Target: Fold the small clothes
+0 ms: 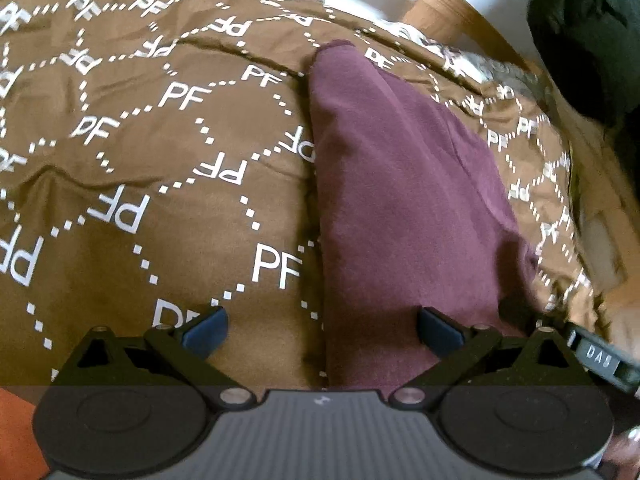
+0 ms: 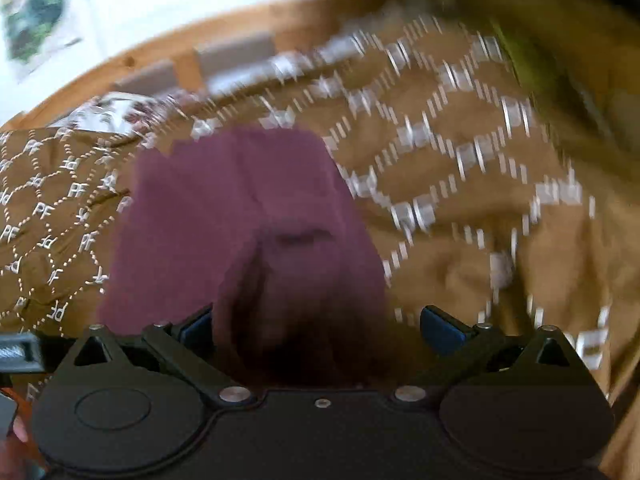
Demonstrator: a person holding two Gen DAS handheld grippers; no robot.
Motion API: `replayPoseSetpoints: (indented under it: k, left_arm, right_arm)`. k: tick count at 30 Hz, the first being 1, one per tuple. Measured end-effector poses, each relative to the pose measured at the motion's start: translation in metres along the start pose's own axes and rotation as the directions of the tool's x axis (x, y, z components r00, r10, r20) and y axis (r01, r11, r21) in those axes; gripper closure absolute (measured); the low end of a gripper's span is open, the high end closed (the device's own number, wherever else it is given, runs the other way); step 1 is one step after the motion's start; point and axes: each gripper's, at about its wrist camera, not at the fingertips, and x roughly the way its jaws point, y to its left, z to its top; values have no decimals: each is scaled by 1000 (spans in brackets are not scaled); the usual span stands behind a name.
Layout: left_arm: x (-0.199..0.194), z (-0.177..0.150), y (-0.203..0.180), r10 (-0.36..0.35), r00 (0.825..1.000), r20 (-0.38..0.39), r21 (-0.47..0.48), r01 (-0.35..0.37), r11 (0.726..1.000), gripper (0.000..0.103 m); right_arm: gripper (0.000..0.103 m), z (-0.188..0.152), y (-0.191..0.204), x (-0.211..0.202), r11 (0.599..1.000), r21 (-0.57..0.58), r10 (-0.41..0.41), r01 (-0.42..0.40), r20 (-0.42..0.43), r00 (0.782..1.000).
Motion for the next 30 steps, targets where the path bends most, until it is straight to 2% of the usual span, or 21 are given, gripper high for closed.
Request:
replayPoseSetpoints:
  k: [2, 5, 7, 10, 16, 18, 22, 24, 25, 27, 30]
  left_arm:
    - [-1, 1, 6, -23, 1000, 10, -37, 24, 999, 1]
    - [2, 0, 7, -43, 999, 1, -33, 43, 999, 1]
    - [4, -2, 1, -32, 999, -4, 5, 32, 999, 1]
    - [6, -7, -8, 4, 1000, 10, 68, -4, 998, 1]
    - [8, -7, -10, 16, 1000, 11, 85, -17, 996, 0]
    - [8, -7, -11, 20, 1000, 13, 93, -21, 995, 0]
    - [8, -9, -10, 23, 1000, 12, 101, -24, 995, 0]
    - [8, -9, -12, 27, 1000, 11, 109, -28, 994, 0]
    - [8, -9, -12, 30, 999, 11, 117, -31, 993, 0]
    - [8, -10, -13, 32, 999, 9, 132, -33, 991, 0]
    - [9, -12, -17, 34, 999, -2, 161, -33, 986, 0]
  right_arm:
    - [1, 0, -11, 1, 998, 65, 26, -24, -20, 999]
    - [1, -1, -13, -1, 996, 84, 40, -37, -30, 999]
    - [1, -1, -14, -10, 991, 104, 81, -84, 29, 996]
    - [1, 1, -20, -32, 974, 135, 159, -183, 176, 971]
    - [1, 15, -28, -29, 968, 161, 140, -195, 301, 943]
    - [14, 24, -29, -19, 961, 167, 161, -220, 308, 938]
    - [37, 33, -21, 6, 975, 141, 135, -172, 235, 962]
    - [60, 30, -17, 13, 983, 124, 113, -137, 185, 976]
    - [66, 28, -16, 14, 984, 119, 115, -136, 171, 979]
    - [86, 25, -14, 9, 988, 93, 107, -123, 158, 982]
    - [90, 16, -3, -2, 998, 14, 63, -66, 158, 985]
